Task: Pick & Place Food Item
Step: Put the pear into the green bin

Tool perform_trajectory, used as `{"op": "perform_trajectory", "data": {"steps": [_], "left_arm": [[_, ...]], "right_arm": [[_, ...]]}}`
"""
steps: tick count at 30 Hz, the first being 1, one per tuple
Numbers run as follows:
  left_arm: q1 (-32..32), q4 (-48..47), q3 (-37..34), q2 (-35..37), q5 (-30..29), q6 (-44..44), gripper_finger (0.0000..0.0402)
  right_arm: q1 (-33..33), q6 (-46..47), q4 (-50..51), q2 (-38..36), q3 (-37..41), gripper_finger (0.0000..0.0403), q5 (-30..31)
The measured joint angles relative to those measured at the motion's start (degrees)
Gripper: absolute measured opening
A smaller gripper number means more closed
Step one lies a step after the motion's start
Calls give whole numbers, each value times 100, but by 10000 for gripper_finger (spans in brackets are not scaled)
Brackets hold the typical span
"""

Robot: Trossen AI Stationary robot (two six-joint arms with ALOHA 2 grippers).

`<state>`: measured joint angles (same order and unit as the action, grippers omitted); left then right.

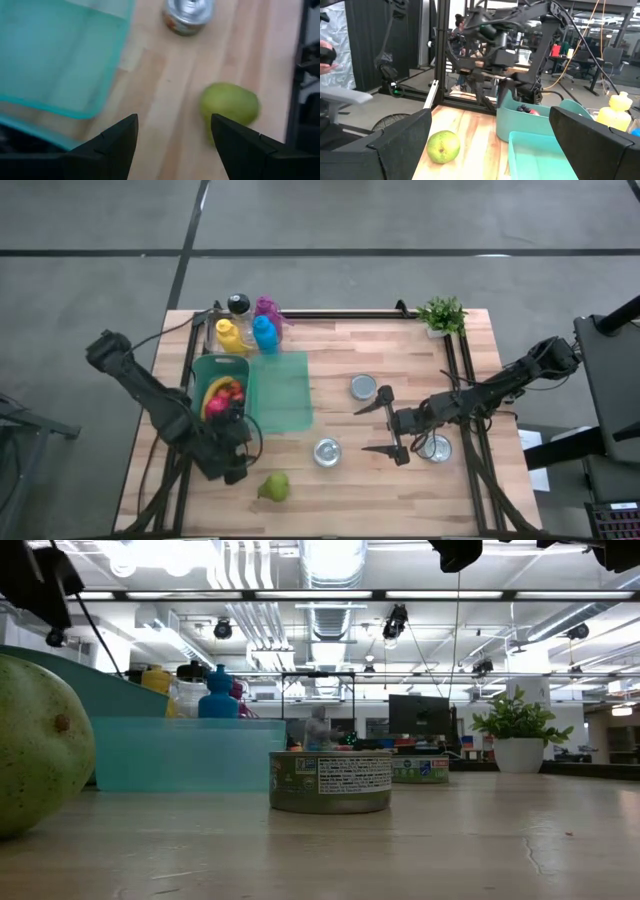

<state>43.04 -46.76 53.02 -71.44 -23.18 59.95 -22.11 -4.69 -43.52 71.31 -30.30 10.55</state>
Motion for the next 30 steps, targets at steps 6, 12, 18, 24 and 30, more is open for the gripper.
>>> {"op": "perform_trajectory", "data": {"steps": [6, 12, 18, 24, 30], "left_arm": [[783, -117, 322, -583, -335, 764, 254], [1713, -378, 763, -1169, -1266, 1335, 254], [2068, -578, 1098, -1659, -1837, 1551, 254], [2068, -760, 1289, -1948, -1724, 1830, 255], [2104, -509, 1315, -2138, -1690, 1990, 254]], "right_arm": [[1, 0, 1, 0, 0, 400, 1], [2, 0, -1, 0, 0, 400, 0], [2, 0, 0, 0, 0, 400, 1], [2, 0, 1, 2, 0, 400, 2], [2, 0, 1, 2, -2, 400, 0]]}}
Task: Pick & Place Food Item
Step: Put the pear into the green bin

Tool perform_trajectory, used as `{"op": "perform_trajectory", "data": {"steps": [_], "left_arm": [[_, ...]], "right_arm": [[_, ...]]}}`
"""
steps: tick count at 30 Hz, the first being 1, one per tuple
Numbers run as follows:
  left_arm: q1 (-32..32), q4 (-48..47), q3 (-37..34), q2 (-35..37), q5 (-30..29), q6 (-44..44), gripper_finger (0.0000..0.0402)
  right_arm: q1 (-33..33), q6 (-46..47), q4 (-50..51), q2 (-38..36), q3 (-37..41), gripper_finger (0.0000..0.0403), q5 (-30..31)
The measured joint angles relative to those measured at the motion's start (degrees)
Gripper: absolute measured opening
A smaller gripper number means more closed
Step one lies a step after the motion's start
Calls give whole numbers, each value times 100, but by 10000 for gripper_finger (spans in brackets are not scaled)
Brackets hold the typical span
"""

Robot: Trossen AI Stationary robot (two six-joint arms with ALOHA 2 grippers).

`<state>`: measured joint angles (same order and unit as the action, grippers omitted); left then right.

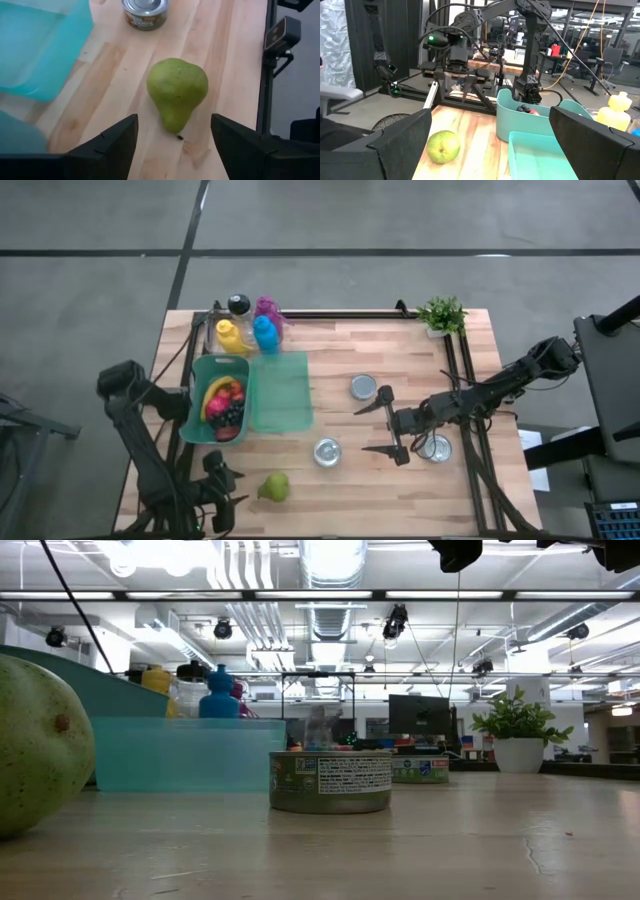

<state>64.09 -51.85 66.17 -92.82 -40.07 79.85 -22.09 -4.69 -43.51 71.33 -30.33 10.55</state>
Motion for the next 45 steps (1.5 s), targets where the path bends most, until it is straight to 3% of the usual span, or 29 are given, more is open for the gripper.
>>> {"op": "perform_trajectory", "data": {"steps": [22, 30, 45], "left_arm": [[9, 944, -9, -1058, -49, 116, 254], [-48, 1013, -21, -1360, -473, -56, 254], [-244, 2549, -1052, -1368, -284, -206, 254]], "right_arm": [[0, 0, 0, 0, 1, 400, 1], [0, 0, -1, 0, 1, 400, 0], [0, 0, 0, 2, 0, 400, 2]]}}
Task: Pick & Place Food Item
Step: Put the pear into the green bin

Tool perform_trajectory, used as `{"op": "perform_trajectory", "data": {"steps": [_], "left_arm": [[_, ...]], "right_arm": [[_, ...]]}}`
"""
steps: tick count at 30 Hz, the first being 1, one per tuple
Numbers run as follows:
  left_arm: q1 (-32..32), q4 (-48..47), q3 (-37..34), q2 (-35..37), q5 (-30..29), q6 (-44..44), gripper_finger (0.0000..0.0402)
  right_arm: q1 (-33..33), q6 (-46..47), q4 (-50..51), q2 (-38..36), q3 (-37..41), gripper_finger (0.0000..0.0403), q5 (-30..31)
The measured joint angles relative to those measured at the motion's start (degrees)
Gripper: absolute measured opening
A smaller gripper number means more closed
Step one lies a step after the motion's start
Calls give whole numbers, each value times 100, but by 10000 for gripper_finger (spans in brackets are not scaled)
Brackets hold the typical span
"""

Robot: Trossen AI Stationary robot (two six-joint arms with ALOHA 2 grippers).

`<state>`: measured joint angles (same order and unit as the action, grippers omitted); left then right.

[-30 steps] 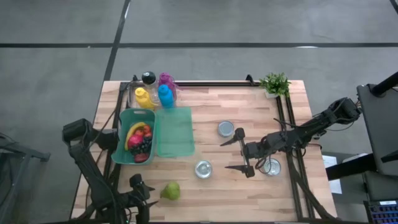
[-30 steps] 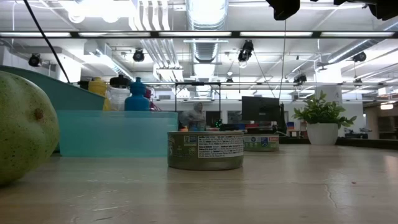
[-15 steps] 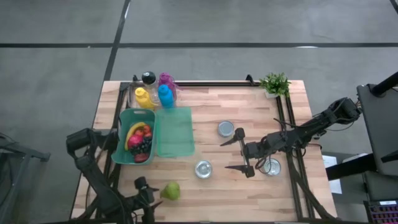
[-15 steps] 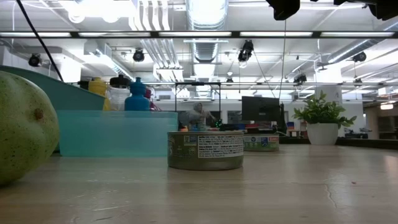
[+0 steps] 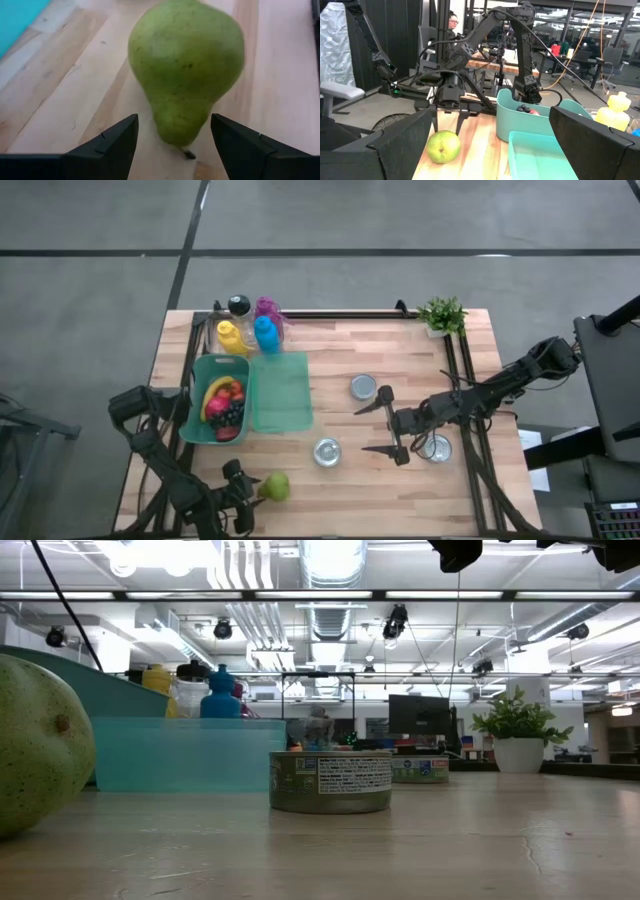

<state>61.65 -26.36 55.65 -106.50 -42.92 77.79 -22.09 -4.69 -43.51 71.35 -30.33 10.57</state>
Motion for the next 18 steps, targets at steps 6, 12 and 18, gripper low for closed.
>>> {"op": "perform_trajectory", "data": {"steps": [6, 12, 18], "left_arm": [[-31, 391, -261, 0, -57, -286, 254], [-32, 807, -456, 0, -107, -497, 254], [-107, 1206, -655, 0, -125, -604, 254]], "right_arm": [[-1, 0, 0, 0, 2, 400, 0], [0, 0, -2, 0, 0, 400, 0], [0, 0, 0, 0, 0, 400, 0]]}}
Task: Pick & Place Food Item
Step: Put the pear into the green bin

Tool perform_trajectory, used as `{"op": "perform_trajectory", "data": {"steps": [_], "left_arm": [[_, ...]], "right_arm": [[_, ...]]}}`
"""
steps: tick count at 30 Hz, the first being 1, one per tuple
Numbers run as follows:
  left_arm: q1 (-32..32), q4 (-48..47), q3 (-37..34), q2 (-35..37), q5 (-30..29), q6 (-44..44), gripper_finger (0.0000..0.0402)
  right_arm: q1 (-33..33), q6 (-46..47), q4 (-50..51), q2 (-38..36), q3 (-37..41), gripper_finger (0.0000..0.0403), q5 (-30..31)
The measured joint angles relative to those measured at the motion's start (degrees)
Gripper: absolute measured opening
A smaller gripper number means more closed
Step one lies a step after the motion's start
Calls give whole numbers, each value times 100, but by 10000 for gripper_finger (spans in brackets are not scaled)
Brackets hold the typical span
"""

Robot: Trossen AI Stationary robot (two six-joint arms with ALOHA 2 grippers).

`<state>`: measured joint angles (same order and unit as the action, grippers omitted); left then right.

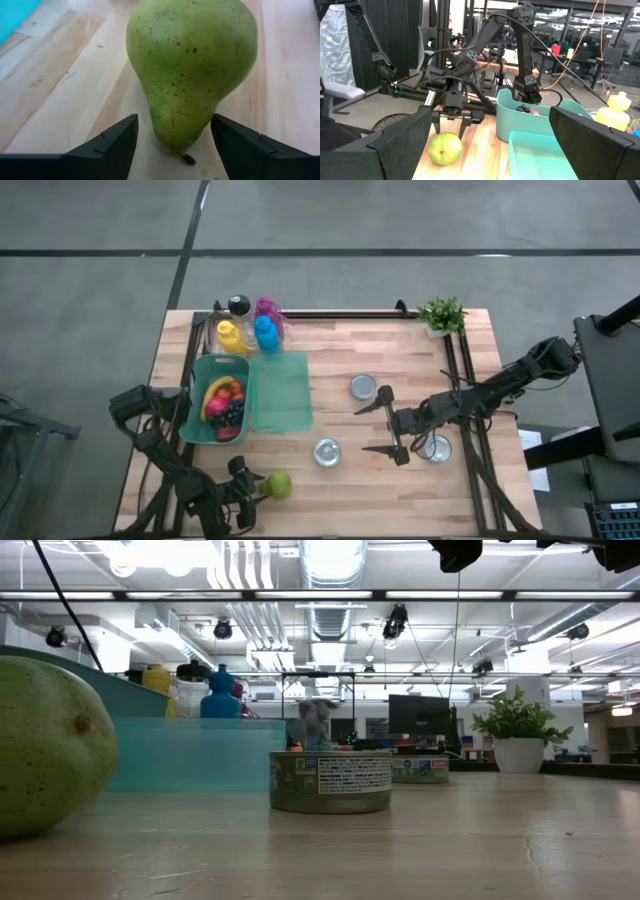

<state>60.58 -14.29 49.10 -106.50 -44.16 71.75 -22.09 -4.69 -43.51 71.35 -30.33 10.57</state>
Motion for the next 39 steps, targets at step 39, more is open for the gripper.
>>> {"op": "perform_trajectory", "data": {"steps": [39], "left_arm": [[-72, 199, -4, 0, 24, -278, 184]], "right_arm": [[0, 0, 0, 0, 0, 400, -1]]}}
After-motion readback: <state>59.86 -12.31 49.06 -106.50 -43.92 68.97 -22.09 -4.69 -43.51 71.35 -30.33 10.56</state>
